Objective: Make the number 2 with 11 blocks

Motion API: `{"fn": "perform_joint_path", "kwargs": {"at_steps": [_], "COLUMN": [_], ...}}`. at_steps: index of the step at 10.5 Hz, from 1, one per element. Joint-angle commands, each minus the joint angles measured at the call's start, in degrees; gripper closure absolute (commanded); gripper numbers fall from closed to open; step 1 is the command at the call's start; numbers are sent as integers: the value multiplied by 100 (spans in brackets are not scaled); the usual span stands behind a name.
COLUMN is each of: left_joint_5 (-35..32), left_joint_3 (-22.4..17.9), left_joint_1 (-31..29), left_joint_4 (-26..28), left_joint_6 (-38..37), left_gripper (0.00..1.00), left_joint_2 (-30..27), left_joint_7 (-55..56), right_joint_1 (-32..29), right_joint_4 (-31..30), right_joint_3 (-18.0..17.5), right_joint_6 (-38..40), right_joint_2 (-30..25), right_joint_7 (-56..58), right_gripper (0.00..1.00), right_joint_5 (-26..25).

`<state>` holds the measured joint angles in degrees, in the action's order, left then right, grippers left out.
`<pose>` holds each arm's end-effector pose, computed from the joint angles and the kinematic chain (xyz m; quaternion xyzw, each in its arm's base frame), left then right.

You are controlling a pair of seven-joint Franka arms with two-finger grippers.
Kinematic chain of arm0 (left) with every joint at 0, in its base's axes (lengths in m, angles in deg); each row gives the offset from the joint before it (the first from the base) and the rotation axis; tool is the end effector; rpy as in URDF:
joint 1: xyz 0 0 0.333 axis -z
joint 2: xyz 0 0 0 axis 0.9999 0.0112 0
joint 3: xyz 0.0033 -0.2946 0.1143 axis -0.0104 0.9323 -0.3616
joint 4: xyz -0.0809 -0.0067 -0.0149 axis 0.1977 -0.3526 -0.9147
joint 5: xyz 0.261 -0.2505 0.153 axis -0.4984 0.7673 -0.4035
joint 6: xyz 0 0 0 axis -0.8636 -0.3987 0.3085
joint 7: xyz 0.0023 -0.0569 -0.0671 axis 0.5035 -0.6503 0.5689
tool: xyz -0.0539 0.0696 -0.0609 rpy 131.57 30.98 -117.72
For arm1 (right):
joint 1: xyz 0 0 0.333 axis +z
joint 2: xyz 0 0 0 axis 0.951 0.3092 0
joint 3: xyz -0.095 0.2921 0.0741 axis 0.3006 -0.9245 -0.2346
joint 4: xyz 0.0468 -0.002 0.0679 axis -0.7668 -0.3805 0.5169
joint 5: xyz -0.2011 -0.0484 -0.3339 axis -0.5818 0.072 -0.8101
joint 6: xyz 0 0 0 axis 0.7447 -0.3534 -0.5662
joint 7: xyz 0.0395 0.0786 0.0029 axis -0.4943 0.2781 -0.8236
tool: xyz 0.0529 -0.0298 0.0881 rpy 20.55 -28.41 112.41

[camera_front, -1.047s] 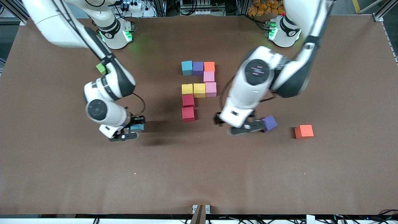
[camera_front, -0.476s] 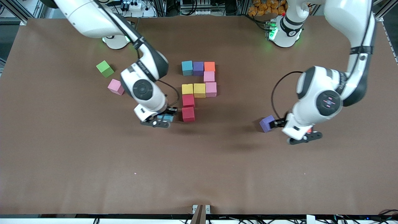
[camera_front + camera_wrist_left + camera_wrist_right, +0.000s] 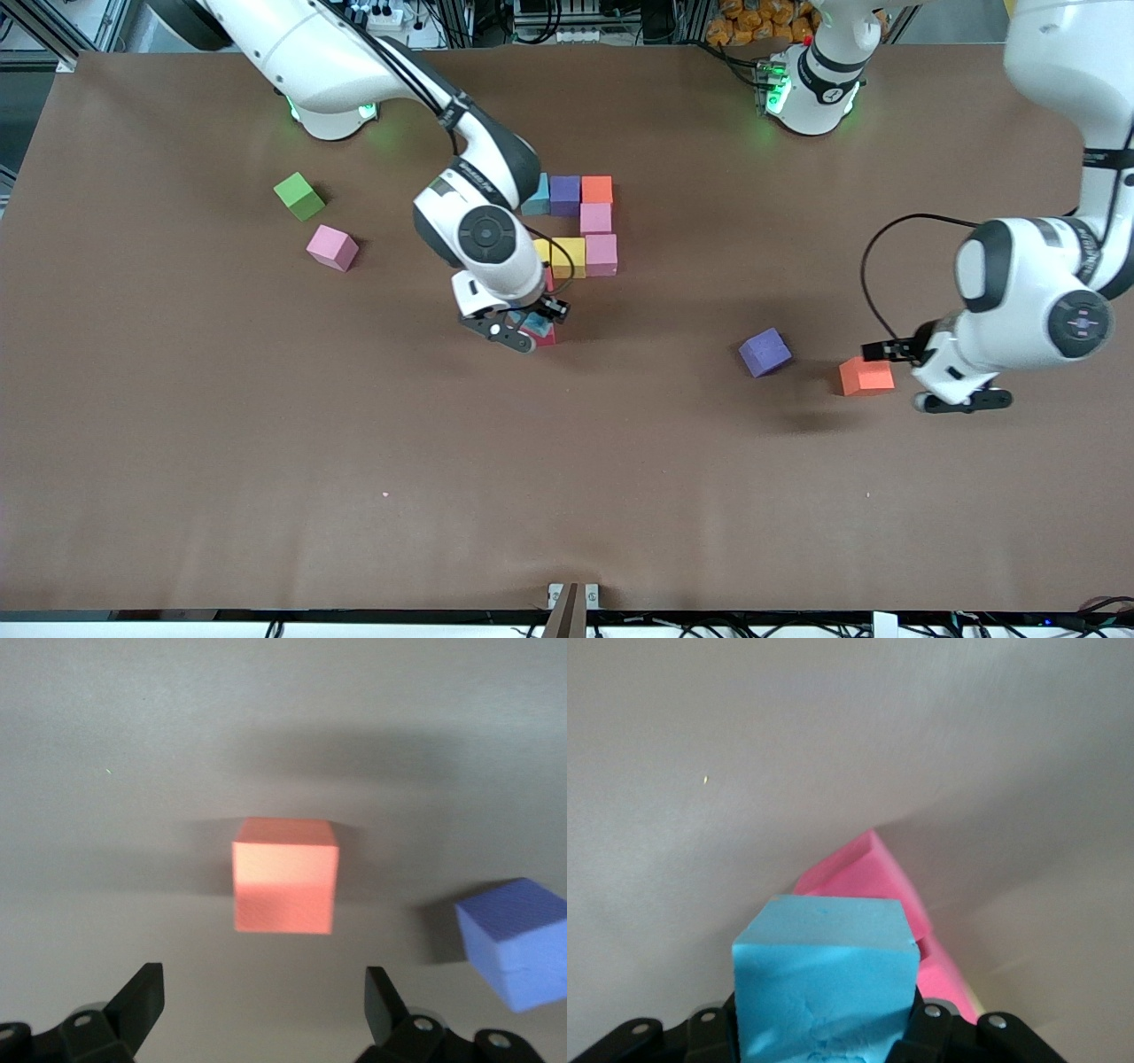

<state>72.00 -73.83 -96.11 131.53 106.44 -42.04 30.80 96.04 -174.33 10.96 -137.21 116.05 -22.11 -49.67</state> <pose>0.6355 0.0232 0.2845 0.9953 0.0328 -0.0886 0.0215 0.5303 0.4682 0.2732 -0.9602 0.2704 0.0599 0.0353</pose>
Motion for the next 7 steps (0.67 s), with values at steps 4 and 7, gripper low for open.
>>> {"fn": "perform_joint_path", "kwargs": {"at_steps": [4,7], "left_joint_5": [374,393], "left_joint_3": [72,72], "left_joint_1": [-195,-133], "left_joint_4": [20,11], "left_joint_6": [454,454], "left_gripper": [0,0], "left_joint_2": [480,488], "left_joint_7": [-9,36], "right_joint_1": [310,310], "right_joint_4": [589,739], "right_joint_3": [42,50], "right_joint_6": [32,-318], "right_joint_2": [275,424], "right_joint_7": [-2684,-4109], "right_gripper": [72,72], "right_joint_5": [61,52]}}
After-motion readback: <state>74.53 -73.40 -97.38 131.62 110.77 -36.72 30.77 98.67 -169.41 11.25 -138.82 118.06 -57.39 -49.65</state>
